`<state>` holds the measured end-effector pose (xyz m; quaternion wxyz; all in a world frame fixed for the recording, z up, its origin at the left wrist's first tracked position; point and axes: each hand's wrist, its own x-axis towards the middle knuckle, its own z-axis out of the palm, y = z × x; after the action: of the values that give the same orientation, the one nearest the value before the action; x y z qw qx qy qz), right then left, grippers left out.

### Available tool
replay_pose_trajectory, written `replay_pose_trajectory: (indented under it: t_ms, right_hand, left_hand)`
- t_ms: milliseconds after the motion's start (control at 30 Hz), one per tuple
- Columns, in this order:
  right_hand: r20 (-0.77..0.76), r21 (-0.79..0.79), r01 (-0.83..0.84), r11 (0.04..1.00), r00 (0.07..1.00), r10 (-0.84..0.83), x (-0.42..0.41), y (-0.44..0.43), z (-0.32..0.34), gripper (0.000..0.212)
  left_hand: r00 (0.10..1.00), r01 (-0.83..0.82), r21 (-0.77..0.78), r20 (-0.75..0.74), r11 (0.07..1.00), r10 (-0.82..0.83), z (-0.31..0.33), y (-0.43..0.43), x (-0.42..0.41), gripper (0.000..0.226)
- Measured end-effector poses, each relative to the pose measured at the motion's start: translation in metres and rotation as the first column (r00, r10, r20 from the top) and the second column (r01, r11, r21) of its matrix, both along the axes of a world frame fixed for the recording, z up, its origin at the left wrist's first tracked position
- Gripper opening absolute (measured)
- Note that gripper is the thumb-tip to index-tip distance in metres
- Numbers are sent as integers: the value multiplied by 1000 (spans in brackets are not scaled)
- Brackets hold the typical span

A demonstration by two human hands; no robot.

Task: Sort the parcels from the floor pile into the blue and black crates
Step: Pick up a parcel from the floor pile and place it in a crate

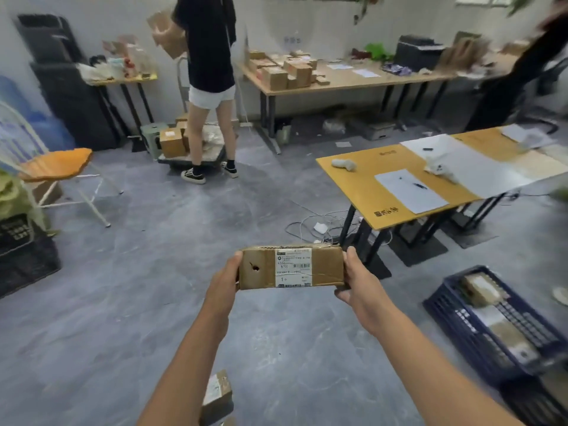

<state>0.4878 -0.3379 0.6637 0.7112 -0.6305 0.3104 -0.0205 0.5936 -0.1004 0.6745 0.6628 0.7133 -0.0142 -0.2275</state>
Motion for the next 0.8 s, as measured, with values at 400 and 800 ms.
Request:
replay_pose_trajectory:
  t_ms: [400, 800]
  right_hand:
    - [43, 58, 442, 895, 895, -445, -159, -191, 20, 40]
    - [-12, 158, 784, 601, 610, -792, -303, -309, -11, 54]
  left_hand:
    - [938, 339, 37, 68, 940, -341, 11, -256, -77, 40]
    - [727, 683, 98, 5, 723, -687, -3, -455, -171, 40]
